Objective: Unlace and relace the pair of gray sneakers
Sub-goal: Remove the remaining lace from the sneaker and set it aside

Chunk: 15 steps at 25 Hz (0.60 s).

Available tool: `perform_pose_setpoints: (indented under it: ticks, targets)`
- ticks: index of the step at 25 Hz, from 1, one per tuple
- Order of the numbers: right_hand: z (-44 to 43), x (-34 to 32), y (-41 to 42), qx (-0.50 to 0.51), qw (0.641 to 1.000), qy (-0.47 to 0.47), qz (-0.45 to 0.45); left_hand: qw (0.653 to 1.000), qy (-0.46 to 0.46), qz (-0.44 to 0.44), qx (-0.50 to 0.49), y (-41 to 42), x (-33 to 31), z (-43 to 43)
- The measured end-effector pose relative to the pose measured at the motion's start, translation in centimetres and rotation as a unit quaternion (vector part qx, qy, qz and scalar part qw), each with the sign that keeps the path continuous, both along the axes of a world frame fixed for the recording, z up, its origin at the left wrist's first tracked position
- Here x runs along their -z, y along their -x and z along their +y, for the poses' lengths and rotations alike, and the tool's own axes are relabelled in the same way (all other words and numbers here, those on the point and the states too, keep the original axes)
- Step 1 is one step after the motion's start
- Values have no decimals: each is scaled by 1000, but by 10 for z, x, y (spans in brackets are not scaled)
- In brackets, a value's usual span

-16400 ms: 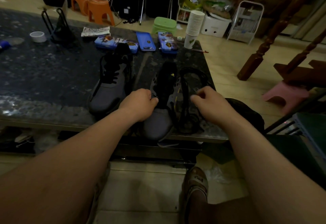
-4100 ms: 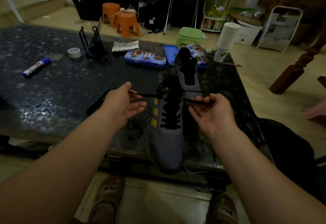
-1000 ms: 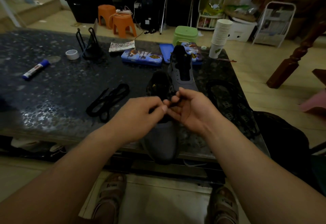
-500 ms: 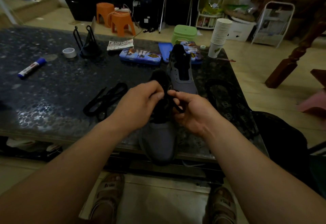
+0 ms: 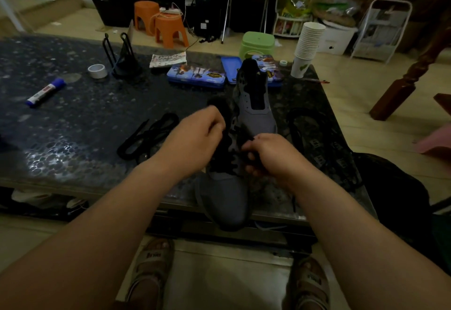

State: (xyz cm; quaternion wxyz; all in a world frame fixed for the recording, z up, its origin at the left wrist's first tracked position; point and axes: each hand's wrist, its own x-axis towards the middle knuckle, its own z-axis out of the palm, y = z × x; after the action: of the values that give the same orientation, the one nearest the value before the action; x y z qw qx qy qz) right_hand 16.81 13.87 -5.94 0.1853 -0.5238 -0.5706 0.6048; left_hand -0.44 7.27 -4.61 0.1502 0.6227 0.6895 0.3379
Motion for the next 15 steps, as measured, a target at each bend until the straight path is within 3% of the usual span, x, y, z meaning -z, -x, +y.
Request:
perform_pose_setpoints:
  ticks: [3,5,7,10,15]
  targets:
    - [6,6,-17,-122,970,-86,-193,994,4,111,-10,8,10,9]
    - [4,7,-16,-120,943,-182,-251,989,21,149,-4,3,13,14]
    - [1,6,-10,-98,940,-248,-212,989,20,147,-13,3,14,18]
    - [-8,12,2,-139,952,-213,-173,987,60,147,-13,5,9,25]
    - [-10,18,7,-141,951,-210,-176,990,131,49,-35,10,-1,37]
